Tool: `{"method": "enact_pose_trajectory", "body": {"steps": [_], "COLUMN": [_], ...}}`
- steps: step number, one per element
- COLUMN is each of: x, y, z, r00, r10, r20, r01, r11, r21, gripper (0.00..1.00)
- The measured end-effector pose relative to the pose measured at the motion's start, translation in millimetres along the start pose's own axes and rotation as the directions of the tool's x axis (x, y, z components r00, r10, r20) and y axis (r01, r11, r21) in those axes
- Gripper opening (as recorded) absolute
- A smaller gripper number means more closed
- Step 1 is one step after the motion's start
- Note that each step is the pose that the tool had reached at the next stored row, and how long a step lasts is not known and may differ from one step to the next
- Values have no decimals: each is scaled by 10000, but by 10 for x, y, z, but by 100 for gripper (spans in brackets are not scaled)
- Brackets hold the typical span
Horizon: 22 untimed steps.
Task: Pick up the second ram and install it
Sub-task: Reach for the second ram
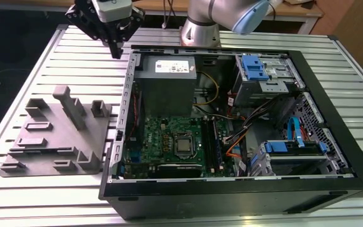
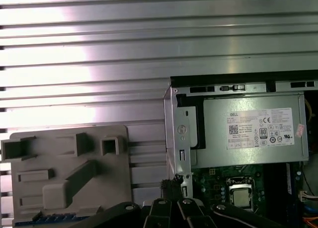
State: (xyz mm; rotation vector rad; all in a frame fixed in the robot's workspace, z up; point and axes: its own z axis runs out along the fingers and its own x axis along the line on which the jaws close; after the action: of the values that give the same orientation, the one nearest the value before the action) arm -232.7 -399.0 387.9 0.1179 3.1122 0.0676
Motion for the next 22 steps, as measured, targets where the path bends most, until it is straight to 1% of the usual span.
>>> {"method": "enact_pose_trajectory", "body": {"steps": [10,22], "x": [143,351], "y": [-25,-62], "z": [14,24], "r00": [10000,10000], "r10": [0,1], "r20": [0,1], "r01": [0,-1], "r11": [10000,10000], "r21": [0,0], "gripper": [7,7]}}
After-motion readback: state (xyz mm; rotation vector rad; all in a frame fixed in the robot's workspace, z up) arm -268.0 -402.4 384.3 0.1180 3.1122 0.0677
